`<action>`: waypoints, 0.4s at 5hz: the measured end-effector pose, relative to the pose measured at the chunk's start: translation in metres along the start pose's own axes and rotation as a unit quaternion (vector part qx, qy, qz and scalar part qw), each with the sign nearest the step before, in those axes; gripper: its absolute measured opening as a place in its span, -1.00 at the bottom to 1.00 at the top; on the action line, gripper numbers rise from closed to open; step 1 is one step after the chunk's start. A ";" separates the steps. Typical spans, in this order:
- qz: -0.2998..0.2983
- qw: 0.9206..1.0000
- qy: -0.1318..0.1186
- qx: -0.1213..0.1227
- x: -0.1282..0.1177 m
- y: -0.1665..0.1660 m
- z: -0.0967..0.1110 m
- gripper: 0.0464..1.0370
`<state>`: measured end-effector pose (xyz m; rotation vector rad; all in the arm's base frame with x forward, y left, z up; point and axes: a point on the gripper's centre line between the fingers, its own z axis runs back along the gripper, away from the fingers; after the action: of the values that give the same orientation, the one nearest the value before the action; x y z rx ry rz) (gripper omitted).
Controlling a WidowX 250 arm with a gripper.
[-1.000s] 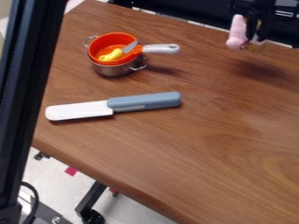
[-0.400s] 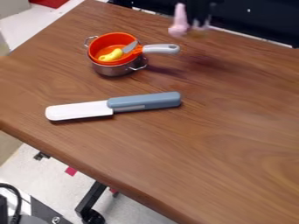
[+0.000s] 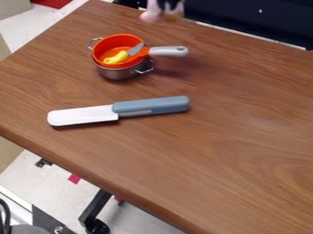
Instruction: Place the puppy doll on top of the pot
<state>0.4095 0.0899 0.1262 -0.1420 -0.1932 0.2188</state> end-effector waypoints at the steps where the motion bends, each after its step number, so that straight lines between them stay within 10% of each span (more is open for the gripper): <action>1: -0.051 0.998 0.005 -0.026 -0.004 0.022 0.003 -0.85; 2: -0.026 0.999 0.019 -0.042 -0.021 0.043 -0.015 -0.85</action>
<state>0.3836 0.1251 0.1008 -0.2236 -0.1671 0.1570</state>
